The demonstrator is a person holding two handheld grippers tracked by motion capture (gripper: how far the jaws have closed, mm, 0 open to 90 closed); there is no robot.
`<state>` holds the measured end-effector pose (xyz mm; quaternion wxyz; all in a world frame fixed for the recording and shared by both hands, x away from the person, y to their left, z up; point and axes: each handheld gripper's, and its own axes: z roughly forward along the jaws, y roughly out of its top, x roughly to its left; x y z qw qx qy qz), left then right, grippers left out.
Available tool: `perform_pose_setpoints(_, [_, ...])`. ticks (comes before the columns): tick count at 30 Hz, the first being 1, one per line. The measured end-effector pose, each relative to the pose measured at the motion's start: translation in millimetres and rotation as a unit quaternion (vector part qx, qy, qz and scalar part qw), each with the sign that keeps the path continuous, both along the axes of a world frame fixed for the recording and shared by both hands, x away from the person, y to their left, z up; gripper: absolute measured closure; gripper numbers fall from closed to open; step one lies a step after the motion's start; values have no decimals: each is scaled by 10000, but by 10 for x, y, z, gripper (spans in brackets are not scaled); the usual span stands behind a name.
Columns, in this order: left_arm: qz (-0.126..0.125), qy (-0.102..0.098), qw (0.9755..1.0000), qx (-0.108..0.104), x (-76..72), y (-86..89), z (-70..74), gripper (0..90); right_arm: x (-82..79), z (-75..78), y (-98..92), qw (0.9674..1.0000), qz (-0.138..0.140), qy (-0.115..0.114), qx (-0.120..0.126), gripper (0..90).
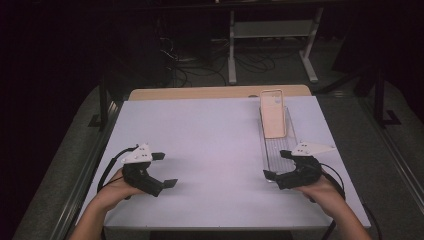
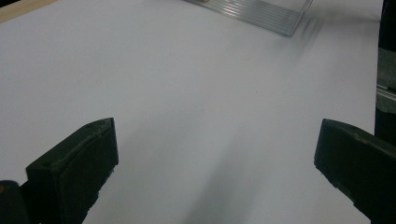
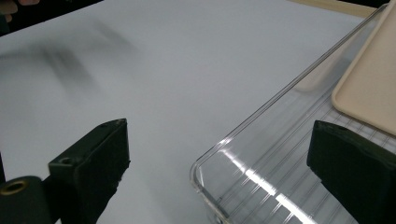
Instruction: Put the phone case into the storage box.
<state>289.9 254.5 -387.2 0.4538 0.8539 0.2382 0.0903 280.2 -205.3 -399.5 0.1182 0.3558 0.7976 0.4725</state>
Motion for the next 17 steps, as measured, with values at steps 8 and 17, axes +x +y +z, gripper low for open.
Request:
perform_pose_setpoints(8, [-43,18,10000,10,-3,-4,-5,0,-33,-8,-1,10000,-5,-37,-38,55])
perform_pose_setpoints(17, [-70,10,10000,50,0,-3,-26,0,-36,-8,0,10000,10,-41,-73,57])
